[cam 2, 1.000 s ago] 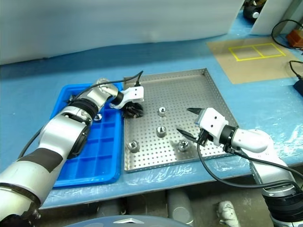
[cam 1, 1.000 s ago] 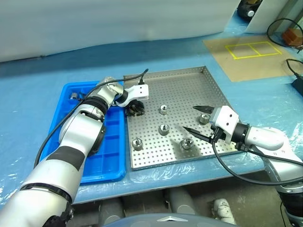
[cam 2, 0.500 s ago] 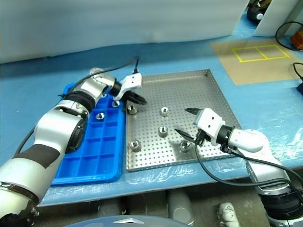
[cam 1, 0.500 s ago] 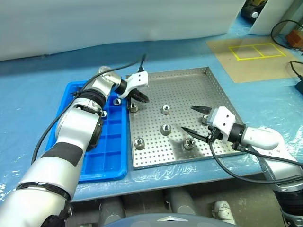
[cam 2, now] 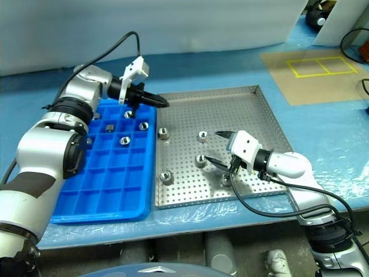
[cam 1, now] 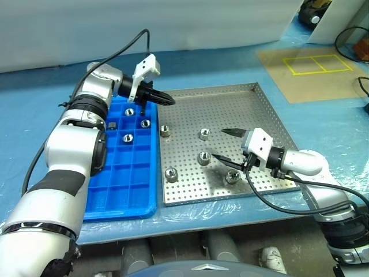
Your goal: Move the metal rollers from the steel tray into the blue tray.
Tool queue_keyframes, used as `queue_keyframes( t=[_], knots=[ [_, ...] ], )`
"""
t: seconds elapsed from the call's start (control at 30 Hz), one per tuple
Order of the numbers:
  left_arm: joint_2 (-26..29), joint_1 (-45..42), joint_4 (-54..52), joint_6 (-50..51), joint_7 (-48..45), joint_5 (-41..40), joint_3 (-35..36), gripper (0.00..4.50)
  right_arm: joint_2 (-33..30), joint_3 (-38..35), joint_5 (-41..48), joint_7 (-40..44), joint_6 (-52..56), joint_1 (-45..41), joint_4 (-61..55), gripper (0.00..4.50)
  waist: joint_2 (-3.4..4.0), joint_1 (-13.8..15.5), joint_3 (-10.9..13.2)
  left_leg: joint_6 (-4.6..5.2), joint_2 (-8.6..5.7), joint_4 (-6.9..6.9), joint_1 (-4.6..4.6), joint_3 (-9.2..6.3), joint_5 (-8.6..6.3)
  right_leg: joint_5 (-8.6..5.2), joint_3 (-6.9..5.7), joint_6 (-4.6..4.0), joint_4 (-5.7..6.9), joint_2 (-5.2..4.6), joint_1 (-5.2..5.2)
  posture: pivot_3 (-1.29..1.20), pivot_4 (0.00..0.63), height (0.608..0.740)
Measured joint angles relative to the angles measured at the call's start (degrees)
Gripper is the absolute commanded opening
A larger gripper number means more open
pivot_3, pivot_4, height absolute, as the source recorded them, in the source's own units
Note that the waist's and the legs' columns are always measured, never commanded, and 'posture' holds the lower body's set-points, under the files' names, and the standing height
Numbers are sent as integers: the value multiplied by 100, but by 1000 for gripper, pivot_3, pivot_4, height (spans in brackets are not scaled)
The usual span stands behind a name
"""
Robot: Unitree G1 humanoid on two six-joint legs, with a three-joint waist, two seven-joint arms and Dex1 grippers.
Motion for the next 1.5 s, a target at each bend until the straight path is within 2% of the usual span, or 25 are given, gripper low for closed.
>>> queue_keyframes(
  t=[0.17, 0.27, 0.43, 0.57, 0.67, 0.73, 1.1, 1.5],
  knots=[
    [236, 187, -88, -847, 629, 511, -465, 59, 138, 107, -51, 37, -76, -58, 95, 3977, 0, 166, 0, 0, 2, 2, -2, 0, 0, 0, 1, 0, 1, -1, 2, -413, 150, 740],
    [107, 234, 14, -1216, 960, 839, -788, 658, 179, 129, -82, 37, -99, -57, 113, 3977, 0, 293, 0, 1, 1, 10, -4, 1, 0, 1, 2, 0, 7, -3, 3, -428, 150, 740],
    [-267, 221, 173, -1429, 1432, 1089, -1026, 2304, 196, 127, -88, 14, -109, -6, 108, 3977, -2, 374, 1, -2, 1, 28, 8, 1, 0, 0, 8, -1, 51, -5, 3, -447, 150, 740],
    [-485, 154, 269, -1506, 1312, 1311, -1276, 2304, 197, 126, -97, -47, -108, 168, 88, 3977, -3, 364, 2, -31, 4, 28, 26, 1, -1, -1, 16, 0, 71, -1, 2, -463, 150, 740],
    [-632, 106, 318, -1503, 1268, 1532, -1497, 2853, 199, 126, -104, -103, -95, 224, 29, 3977, -5, 345, 3, -41, 1, 31, 35, 1, 2, -1, 27, 0, 79, 1, 2, -475, 150, 740],
    [-665, 92, 345, -1505, 1420, 1743, -1670, 3501, 203, 126, -104, -140, -87, 244, -60, 3977, -6, 330, 3, -47, 2, 31, 43, 1, 6, 0, 36, 1, 85, 8, 2, -480, 150, 740],
    [-1024, -24, 539, -1155, 2140, 2251, -2012, 3501, 250, 130, -135, -315, -43, 370, -252, 3977, -7, 282, 3, -43, 1, 30, 42, 2, 4, 0, 44, 1, 80, 13, 2, -511, 150, 740],
    [-1150, 97, 538, -892, 1843, 2443, -2250, 3501, 246, 123, -215, -464, 48, 683, -413, 3977, -9, 78, 4, -44, 1, 30, 44, 3, 3, -1, 50, 1, 77, 16, 2, -543, 150, 740]
  ],
)
